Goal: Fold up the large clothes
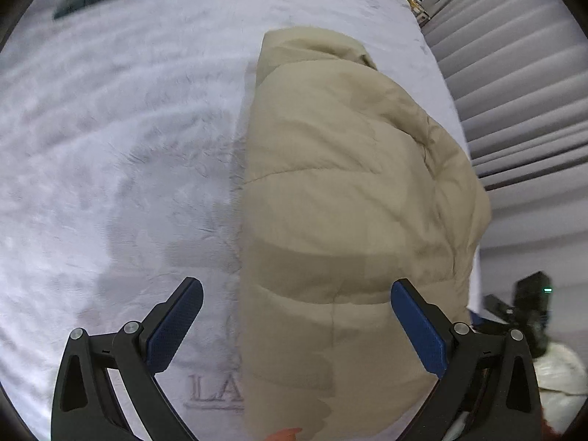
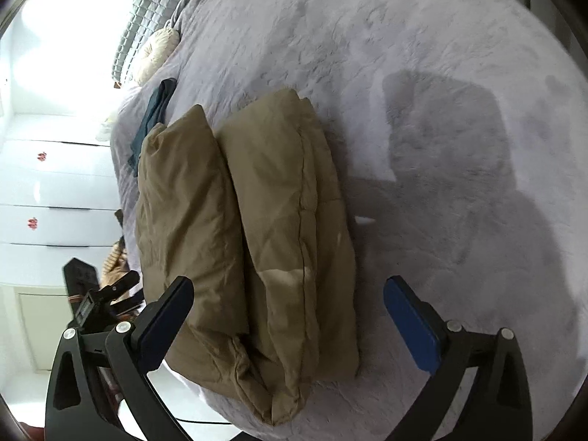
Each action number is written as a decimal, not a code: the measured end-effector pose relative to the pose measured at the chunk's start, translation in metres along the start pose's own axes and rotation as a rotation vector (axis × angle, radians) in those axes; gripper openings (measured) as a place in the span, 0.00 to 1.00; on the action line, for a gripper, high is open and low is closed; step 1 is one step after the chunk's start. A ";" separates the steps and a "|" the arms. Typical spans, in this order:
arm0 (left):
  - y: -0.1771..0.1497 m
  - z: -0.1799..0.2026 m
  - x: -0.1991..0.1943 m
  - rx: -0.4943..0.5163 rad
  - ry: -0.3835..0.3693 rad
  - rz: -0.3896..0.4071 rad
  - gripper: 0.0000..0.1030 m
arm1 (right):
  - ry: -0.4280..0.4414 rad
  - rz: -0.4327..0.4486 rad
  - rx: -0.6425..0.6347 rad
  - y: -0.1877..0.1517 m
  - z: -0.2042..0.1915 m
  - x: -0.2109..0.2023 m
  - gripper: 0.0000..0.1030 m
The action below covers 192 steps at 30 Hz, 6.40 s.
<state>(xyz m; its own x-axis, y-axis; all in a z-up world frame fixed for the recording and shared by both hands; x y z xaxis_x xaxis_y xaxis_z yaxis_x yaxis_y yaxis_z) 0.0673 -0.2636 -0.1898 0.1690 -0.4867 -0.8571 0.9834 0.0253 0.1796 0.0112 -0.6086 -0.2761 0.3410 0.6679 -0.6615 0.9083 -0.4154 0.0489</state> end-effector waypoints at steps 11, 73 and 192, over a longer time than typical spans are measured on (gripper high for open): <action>0.021 0.000 0.060 -0.002 -0.260 -0.092 0.99 | 0.129 -0.160 0.004 0.028 0.017 0.062 1.00; 0.144 -0.128 -0.027 0.071 -0.149 0.202 0.85 | 0.103 0.097 -0.045 0.067 -0.125 0.086 0.59; -0.035 -0.016 -0.246 0.230 0.425 0.455 1.00 | -0.505 0.431 -0.425 -0.092 -0.325 -0.040 1.00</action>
<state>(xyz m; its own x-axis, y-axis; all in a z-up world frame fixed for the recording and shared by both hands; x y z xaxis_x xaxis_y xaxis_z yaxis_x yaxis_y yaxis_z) -0.0074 -0.1307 0.0070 0.6214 -0.0834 -0.7790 0.7769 -0.0632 0.6265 -0.0068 -0.3963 -0.0109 0.6254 0.0984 -0.7741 0.7706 -0.2339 0.5928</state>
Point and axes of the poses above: each gripper's, at about its wrist camera, not at the fingertips, and x roughly the way its jaws point, z to its right, y to its top, the point moved 7 cm from there along x, roughly the way its jaws point
